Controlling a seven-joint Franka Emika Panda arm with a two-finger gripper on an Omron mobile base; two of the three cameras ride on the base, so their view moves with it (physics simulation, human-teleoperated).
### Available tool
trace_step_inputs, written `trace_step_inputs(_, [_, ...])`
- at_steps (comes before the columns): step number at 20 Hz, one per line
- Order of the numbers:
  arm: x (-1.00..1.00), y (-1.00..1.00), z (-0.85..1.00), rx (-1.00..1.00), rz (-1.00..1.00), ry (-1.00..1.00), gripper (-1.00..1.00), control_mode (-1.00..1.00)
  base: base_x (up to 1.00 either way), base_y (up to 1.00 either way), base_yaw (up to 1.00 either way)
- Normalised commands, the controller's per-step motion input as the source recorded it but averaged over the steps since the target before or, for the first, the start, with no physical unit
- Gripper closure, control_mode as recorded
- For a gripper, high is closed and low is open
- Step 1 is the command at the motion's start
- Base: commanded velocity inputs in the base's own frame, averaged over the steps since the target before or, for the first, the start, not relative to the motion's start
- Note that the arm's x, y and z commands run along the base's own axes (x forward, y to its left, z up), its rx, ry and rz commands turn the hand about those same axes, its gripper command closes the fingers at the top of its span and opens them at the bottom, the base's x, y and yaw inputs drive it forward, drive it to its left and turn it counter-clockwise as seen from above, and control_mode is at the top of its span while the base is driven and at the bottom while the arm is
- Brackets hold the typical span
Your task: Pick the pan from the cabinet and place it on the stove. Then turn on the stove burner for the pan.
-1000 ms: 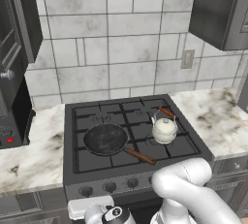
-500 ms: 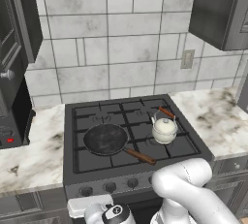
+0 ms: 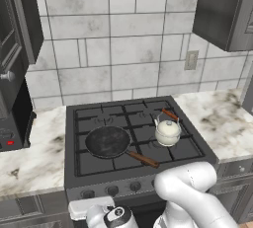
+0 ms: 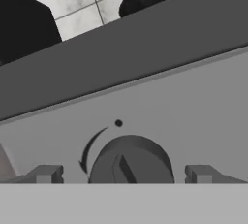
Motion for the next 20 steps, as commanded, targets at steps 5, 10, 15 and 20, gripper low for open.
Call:
trace_step_inputs(5, [0.07,0.04,-0.14,0.05,0.0,0.0,1.0,-1.0,0.0,0.0,0.0])
trace_step_inputs(10, [0.04,0.06,-0.12,0.03,0.0,0.0,1.0,-1.0,0.0,0.0,0.0])
trace_step_inputs(15, [0.0,0.04,0.0,-0.04,0.0,0.0,1.0,-1.0,0.0,0.0,0.0])
trace_step_inputs(20, [0.0,0.0,0.11,-0.15,0.0,-0.01,1.0,-1.0,0.0,0.0,0.0])
